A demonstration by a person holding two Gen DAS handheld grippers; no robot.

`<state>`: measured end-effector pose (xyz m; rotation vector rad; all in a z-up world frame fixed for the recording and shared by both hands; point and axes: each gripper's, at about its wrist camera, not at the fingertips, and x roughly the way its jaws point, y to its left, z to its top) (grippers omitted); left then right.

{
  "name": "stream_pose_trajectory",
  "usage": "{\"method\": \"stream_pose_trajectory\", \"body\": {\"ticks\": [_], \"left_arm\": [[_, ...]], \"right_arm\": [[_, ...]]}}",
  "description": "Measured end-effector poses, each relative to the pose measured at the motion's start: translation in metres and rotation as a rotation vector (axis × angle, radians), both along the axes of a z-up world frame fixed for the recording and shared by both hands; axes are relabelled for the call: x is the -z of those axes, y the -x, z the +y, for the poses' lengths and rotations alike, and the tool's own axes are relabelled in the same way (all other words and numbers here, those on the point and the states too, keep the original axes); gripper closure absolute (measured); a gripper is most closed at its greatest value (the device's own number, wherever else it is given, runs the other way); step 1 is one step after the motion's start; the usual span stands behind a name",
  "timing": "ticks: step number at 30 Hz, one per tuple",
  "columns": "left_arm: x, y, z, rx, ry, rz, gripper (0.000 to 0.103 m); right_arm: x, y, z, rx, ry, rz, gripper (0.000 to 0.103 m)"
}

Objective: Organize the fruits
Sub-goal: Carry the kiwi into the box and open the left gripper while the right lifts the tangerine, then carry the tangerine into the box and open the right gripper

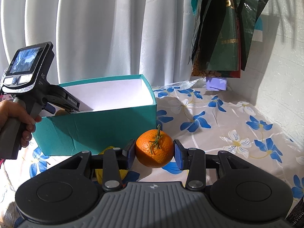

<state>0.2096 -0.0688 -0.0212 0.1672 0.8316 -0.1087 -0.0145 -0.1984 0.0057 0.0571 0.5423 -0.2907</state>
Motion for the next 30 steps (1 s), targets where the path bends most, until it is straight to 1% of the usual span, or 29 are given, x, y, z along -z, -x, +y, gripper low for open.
{"method": "stream_pose_trajectory", "body": {"ticks": [2, 4, 5, 6, 8, 10, 11, 15, 17, 19, 23, 25, 30], "left_arm": [[-0.003, 0.002, 0.002, -0.006, 0.009, -0.011, 0.014], [-0.009, 0.006, 0.005, -0.006, 0.023, -0.021, 0.014], [-0.013, 0.009, 0.007, -0.007, 0.033, -0.027, 0.011], [-0.017, 0.013, 0.01, -0.01, 0.041, -0.036, 0.007], [-0.028, 0.026, 0.018, -0.012, 0.067, -0.058, 0.006], [-0.037, 0.045, 0.027, -0.011, 0.121, -0.06, 0.006], [-0.041, 0.055, 0.032, -0.016, 0.129, -0.068, 0.003], [-0.046, 0.096, 0.048, 0.019, 0.121, -0.123, 0.003], [-0.041, 0.111, 0.055, 0.029, 0.116, -0.107, 0.002], [-0.032, 0.12, 0.061, 0.031, 0.132, -0.075, 0.002], [-0.017, 0.127, 0.066, 0.015, 0.151, 0.0, 0.002], [-0.016, 0.133, 0.068, 0.022, 0.167, 0.003, 0.002], [-0.016, 0.14, 0.069, 0.015, 0.161, 0.005, 0.002]], "right_arm": [[0.0, 0.001, 0.001, 0.001, 0.002, -0.002, 0.062], [-0.001, 0.0, 0.0, 0.0, 0.004, -0.003, 0.062], [-0.001, 0.0, -0.001, 0.0, 0.006, -0.004, 0.062], [-0.002, 0.0, -0.001, 0.0, 0.007, -0.005, 0.062], [-0.003, 0.0, -0.002, 0.001, 0.011, -0.01, 0.062], [-0.005, -0.001, -0.002, 0.002, 0.017, -0.015, 0.062], [-0.006, -0.002, -0.003, 0.003, 0.019, -0.019, 0.062], [-0.012, -0.007, -0.004, -0.004, 0.033, -0.041, 0.062], [-0.015, -0.011, -0.004, -0.012, 0.042, -0.05, 0.062], [-0.018, -0.016, -0.004, -0.023, 0.048, -0.056, 0.062], [-0.02, -0.03, -0.002, -0.058, 0.063, -0.06, 0.062], [-0.021, -0.037, 0.0, -0.078, 0.069, -0.062, 0.062], [-0.024, -0.059, 0.003, -0.124, 0.072, -0.075, 0.062]]}}
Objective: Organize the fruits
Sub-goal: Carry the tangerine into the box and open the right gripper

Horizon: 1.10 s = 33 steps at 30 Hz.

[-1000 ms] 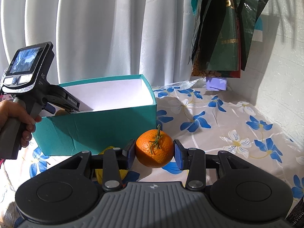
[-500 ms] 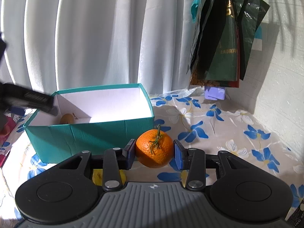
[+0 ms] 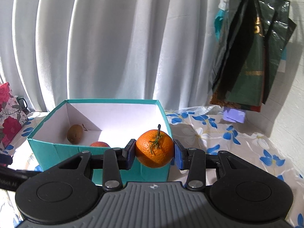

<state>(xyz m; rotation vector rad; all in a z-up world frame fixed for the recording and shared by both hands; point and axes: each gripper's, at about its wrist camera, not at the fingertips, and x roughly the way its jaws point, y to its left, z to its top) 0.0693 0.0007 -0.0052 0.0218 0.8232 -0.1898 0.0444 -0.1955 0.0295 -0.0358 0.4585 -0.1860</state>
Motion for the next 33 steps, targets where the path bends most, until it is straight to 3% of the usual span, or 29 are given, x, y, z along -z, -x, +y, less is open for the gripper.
{"method": "stream_pose_trajectory", "body": {"ticks": [6, 13, 20, 33], "left_arm": [[0.0, 0.001, 0.005, -0.035, -0.001, 0.015, 0.002], [0.001, 0.002, 0.011, -0.075, -0.002, 0.035, 0.002], [0.003, -0.001, 0.008, -0.085, -0.036, 0.055, 0.002], [0.005, -0.002, 0.001, -0.054, -0.059, 0.067, 0.002]], "right_arm": [[0.002, -0.03, 0.005, -0.039, 0.008, 0.006, 0.062], [0.023, -0.067, 0.001, -0.041, 0.005, 0.082, 0.062], [0.039, -0.08, -0.004, -0.035, -0.015, 0.128, 0.062], [0.038, -0.084, -0.009, -0.054, -0.041, 0.15, 0.062]]}}
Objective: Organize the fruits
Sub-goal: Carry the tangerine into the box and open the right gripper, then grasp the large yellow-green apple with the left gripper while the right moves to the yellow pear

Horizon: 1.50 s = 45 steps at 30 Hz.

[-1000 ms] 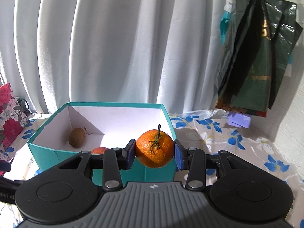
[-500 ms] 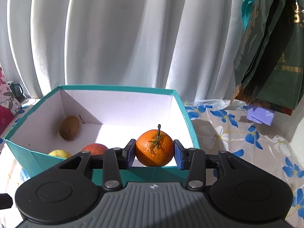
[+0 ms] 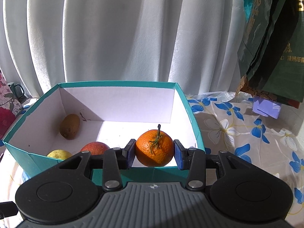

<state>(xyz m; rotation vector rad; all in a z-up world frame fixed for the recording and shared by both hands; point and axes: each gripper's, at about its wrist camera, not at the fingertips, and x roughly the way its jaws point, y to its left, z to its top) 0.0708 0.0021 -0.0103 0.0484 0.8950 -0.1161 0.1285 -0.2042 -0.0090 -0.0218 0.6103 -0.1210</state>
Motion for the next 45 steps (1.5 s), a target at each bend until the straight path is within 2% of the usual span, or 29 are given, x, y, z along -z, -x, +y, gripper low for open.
{"method": "stream_pose_trajectory", "body": {"ticks": [6, 10, 12, 15, 19, 27, 36, 45], "left_arm": [[0.0, 0.0, 0.001, 0.004, 0.004, 0.006, 0.002], [-0.001, 0.001, 0.002, 0.005, 0.007, 0.007, 0.002], [-0.001, 0.002, 0.002, 0.01, 0.012, 0.005, 0.002], [-0.001, 0.005, 0.0, 0.026, 0.018, 0.0, 0.002], [-0.002, 0.013, -0.005, 0.077, 0.029, -0.016, 0.002], [0.0, 0.041, -0.022, 0.238, 0.047, -0.068, 0.002], [0.01, 0.063, -0.044, 0.372, 0.073, -0.048, 0.002], [0.03, 0.072, -0.059, 0.399, 0.0, -0.02, 0.002]], "right_arm": [[-0.002, -0.001, 0.0, -0.003, 0.008, 0.013, 0.06], [-0.003, 0.002, -0.001, 0.004, 0.001, 0.009, 0.042], [-0.007, 0.007, -0.002, 0.008, -0.011, -0.017, 0.041], [-0.017, 0.02, -0.003, 0.018, -0.027, -0.071, 0.024], [-0.033, 0.047, -0.003, 0.023, -0.036, -0.137, 0.018], [-0.046, 0.113, -0.012, 0.09, -0.062, -0.199, 0.013], [-0.031, 0.159, -0.026, 0.156, -0.116, -0.147, 0.012], [-0.018, 0.176, -0.033, 0.194, -0.133, -0.113, 0.012]]}}
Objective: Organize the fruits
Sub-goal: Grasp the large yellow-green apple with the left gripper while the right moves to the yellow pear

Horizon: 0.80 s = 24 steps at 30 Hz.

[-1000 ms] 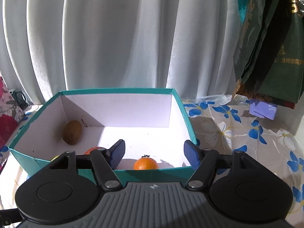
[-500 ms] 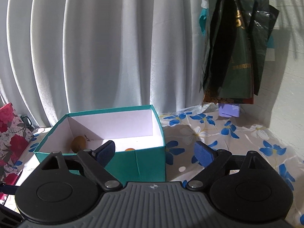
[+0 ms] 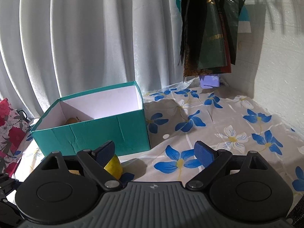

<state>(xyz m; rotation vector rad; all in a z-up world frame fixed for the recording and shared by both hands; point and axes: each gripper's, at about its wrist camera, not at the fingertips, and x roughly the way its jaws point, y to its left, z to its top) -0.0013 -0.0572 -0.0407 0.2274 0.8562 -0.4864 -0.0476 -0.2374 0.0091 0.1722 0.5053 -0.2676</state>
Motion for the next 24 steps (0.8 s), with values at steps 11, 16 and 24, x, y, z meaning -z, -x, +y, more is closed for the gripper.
{"method": "stream_pose_trajectory", "body": {"ticks": [11, 16, 24], "left_arm": [[0.014, 0.0, -0.004, -0.013, -0.025, -0.01, 0.003], [0.018, -0.005, -0.006, -0.018, -0.031, -0.003, 0.003], [0.03, -0.015, -0.005, -0.04, -0.048, 0.061, 0.019]], "right_arm": [[0.003, 0.013, 0.003, 0.015, -0.001, 0.016, 0.012], [0.002, 0.018, 0.003, 0.028, 0.007, 0.02, 0.012], [0.005, 0.018, 0.001, 0.039, 0.002, 0.03, 0.012]]}}
